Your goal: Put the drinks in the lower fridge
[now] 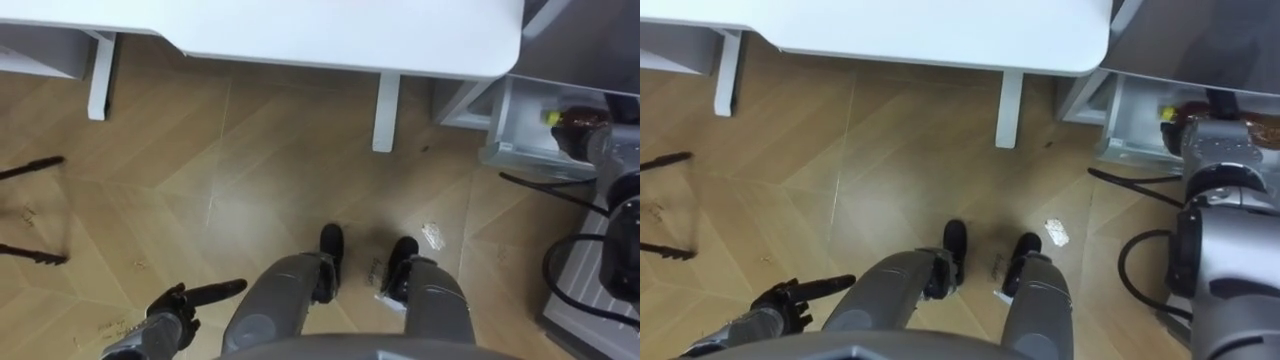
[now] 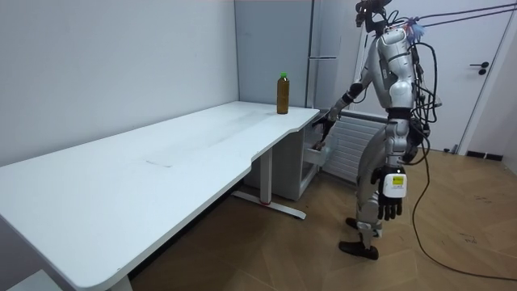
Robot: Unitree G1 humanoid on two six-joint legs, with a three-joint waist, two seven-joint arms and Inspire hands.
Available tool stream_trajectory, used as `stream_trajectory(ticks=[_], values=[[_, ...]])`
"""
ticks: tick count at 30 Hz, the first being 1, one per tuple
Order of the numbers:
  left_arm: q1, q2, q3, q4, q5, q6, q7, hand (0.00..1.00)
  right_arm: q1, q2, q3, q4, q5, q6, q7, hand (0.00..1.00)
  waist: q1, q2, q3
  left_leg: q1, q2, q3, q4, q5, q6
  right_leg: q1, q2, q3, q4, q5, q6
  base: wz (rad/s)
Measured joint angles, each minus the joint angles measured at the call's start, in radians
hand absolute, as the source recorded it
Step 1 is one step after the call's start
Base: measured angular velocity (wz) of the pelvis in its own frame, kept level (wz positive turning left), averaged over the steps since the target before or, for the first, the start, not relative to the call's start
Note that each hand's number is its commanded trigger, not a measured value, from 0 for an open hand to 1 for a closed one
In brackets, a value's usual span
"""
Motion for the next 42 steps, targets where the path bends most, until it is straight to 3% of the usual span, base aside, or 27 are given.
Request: stream_trajectory(ticks=[15, 20, 25, 30, 35, 37, 41, 42], values=[[-0.007, 0.000, -0.001, -0.002, 0.011, -0.013, -0.031, 0.00, 0.009, 0.000, -0.002, 0.003, -0.004, -0.008, 0.038, 0.00, -0.006, -0.003, 0.0018, 0.003, -0.001, 0.005, -0.006, 0.001, 0.002, 0.001, -0.008, -0.008, 0.003, -0.001, 0.000, 0.00], [-0.006, 0.001, 0.002, -0.002, 0.012, -0.019, -0.050, 0.00, 0.068, 0.005, -0.002, 0.003, -0.013, -0.007, 0.106, 0.00, -0.013, -0.007, 0.0038, 0.025, 0.003, 0.006, -0.008, 0.001, 0.002, 0.041, -0.008, -0.031, -0.018, -0.003, 0.002, 0.12], [-0.003, 0.005, 0.000, 0.001, 0.013, -0.019, -0.070, 0.00, 0.150, 0.042, -0.002, 0.008, -0.016, -0.004, 0.194, 0.00, -0.034, -0.009, 0.0054, 0.083, 0.009, 0.006, -0.028, 0.001, 0.002, 0.124, 0.003, -0.055, -0.066, -0.003, 0.010, 0.16], [0.004, 0.010, 0.001, 0.001, 0.012, -0.020, -0.073, 0.00, 0.262, 0.113, 0.029, 0.049, -0.077, 0.010, 0.284, 0.00, -0.040, -0.021, 0.0043, 0.182, 0.011, -0.002, -0.077, 0.000, -0.001, 0.227, 0.016, -0.066, -0.121, -0.001, 0.012, 0.03], [0.000, 0.010, 0.002, 0.018, 0.028, -0.039, -0.095, 0.00, 0.346, 0.153, 0.053, 0.050, -0.180, 0.015, 0.306, 0.00, -0.053, -0.020, 0.0029, 0.228, 0.014, 0.003, -0.093, -0.001, -0.004, 0.275, 0.022, -0.064, -0.141, 0.004, 0.015, -0.04], [0.001, 0.010, 0.002, 0.017, 0.044, -0.043, -0.097, 0.00, 0.361, 0.155, 0.060, 0.050, -0.204, 0.014, 0.305, 0.00, -0.053, -0.016, 0.0001, 0.241, 0.015, 0.006, -0.095, -0.002, -0.005, 0.287, 0.026, -0.058, -0.152, 0.007, 0.017, -0.10], [0.020, 0.008, 0.025, 0.008, 0.070, -0.051, -0.091, 0.00, 0.401, 0.156, 0.083, 0.047, -0.255, 0.012, 0.307, 0.00, -0.059, -0.010, -0.0158, 0.296, 0.017, 0.004, -0.118, -0.003, -0.006, 0.350, 0.040, -0.058, -0.196, 0.017, 0.020, -0.02], [0.036, 0.008, 0.025, 0.005, 0.085, -0.051, -0.088, 0.00, 0.427, 0.163, 0.093, 0.041, -0.284, 0.012, 0.309, 0.00, -0.060, -0.011, -0.0319, 0.318, 0.016, 0.001, -0.131, -0.003, -0.006, 0.375, 0.047, -0.059, -0.210, 0.019, 0.023, 0.06]])
